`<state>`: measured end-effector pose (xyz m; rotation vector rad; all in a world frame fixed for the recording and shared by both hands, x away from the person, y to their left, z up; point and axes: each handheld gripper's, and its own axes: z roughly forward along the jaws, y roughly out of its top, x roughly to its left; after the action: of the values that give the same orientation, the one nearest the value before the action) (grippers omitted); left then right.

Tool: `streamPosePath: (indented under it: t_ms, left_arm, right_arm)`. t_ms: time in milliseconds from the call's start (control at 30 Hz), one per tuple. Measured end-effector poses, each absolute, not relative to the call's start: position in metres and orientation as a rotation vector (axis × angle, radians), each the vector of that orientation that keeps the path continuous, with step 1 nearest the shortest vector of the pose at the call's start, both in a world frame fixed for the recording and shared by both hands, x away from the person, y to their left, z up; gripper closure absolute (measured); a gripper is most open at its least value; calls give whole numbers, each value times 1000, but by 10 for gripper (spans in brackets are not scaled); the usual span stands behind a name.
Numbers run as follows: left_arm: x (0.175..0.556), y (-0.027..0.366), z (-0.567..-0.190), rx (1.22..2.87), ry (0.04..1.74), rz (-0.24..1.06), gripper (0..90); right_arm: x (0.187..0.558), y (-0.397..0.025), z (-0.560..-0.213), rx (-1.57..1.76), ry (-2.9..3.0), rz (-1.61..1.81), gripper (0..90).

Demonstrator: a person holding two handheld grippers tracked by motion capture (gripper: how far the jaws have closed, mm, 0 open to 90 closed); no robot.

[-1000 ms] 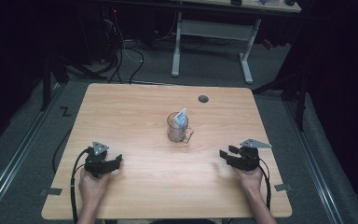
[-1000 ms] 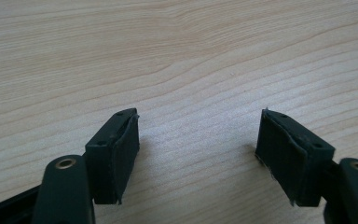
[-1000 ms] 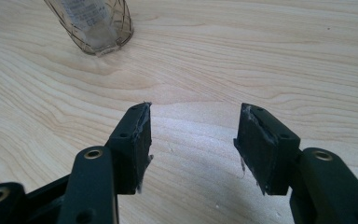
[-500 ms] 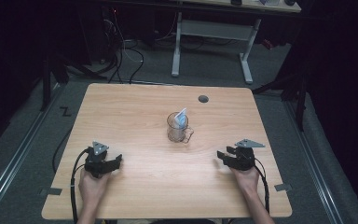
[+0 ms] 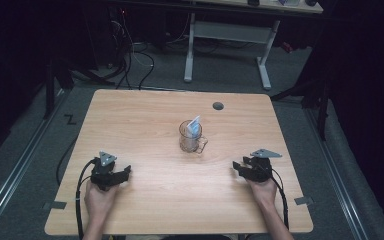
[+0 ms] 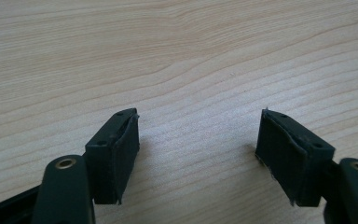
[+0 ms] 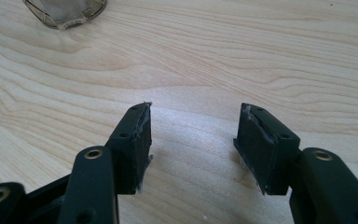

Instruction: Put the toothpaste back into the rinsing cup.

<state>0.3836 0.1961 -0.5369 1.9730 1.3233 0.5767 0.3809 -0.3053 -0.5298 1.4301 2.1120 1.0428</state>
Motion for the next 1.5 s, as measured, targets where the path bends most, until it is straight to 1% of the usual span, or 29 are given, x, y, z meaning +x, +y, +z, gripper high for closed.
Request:
streamPosePath:
  t_ms: [833,1267,1500]
  left_arm:
    - [384,196,-537,1973,1324,577,298]
    - [384,196,-537,1973,1323,577,298]
    - [384,196,-537,1971,1324,579,298]
  right_arm:
    - [382,-306,-530,1416,2099,924,441]
    - [382,-306,-531,1417,2091,884,373]
    - [382,-306,-531,1417,2092,884,365]
